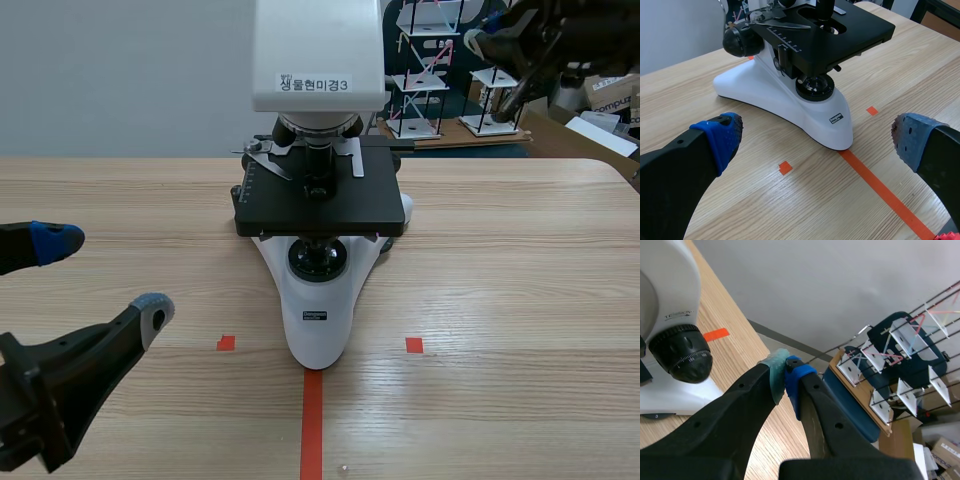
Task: Point at the coarse focus knob
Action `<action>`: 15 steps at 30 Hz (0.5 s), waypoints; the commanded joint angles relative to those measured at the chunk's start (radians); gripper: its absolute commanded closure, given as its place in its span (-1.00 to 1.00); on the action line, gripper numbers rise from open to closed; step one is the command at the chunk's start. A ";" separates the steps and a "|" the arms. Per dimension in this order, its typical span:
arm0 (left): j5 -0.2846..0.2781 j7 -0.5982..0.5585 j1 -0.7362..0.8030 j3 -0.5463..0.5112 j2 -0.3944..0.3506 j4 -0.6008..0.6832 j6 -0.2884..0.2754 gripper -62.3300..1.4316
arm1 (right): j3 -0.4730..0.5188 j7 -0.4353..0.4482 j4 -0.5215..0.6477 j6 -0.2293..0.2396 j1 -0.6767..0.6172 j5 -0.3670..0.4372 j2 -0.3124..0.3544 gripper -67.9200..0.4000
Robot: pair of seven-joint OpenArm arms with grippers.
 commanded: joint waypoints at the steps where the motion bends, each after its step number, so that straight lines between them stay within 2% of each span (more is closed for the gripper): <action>1: -0.010 -0.011 0.002 0.003 0.003 0.016 -0.002 -1.00 | -0.011 0.009 -0.001 -0.002 0.039 0.005 -0.012 0.96; 9: -0.010 -0.011 0.002 0.003 0.003 0.016 -0.002 -1.00 | -0.117 -0.037 -0.049 0.024 0.120 0.003 -0.080 0.96; 15: -0.010 -0.011 0.002 0.003 0.003 0.016 -0.002 -1.00 | -0.134 -0.040 -0.052 0.024 0.130 0.007 -0.087 0.96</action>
